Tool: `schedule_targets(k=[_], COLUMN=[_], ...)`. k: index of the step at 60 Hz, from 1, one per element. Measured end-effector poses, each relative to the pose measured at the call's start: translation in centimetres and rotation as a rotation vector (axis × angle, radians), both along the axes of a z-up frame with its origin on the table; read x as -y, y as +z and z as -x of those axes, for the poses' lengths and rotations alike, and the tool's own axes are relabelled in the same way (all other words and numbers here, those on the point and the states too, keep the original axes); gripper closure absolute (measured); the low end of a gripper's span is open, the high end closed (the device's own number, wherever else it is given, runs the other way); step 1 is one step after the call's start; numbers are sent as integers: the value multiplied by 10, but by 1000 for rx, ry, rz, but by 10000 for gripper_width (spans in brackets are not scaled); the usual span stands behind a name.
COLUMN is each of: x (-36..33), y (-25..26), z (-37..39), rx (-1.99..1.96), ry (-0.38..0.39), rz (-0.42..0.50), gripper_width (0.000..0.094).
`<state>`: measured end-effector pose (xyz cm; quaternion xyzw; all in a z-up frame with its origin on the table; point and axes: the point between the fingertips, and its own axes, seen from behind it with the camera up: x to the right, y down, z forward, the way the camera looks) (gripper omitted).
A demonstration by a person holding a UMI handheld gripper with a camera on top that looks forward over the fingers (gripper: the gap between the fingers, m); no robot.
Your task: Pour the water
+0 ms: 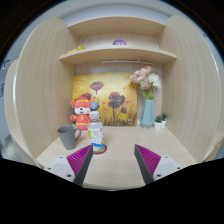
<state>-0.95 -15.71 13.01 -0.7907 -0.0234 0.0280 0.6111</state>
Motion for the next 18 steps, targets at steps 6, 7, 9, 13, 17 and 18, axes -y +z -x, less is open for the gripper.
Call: schedule_targets(k=[6, 7, 9, 13, 17, 18], x=[8, 9, 12, 17, 19, 21], y=[13, 15, 19, 25, 31, 32], z=[-10, -11, -14, -20, -25, -26], rx=[2, 2, 3, 2, 0, 0], ry=[-14, -14, -20, -31, -45, -49], rz=[-22, -25, -29, -39, -53, -56], gripper_width=[82, 80, 80, 78, 81, 80])
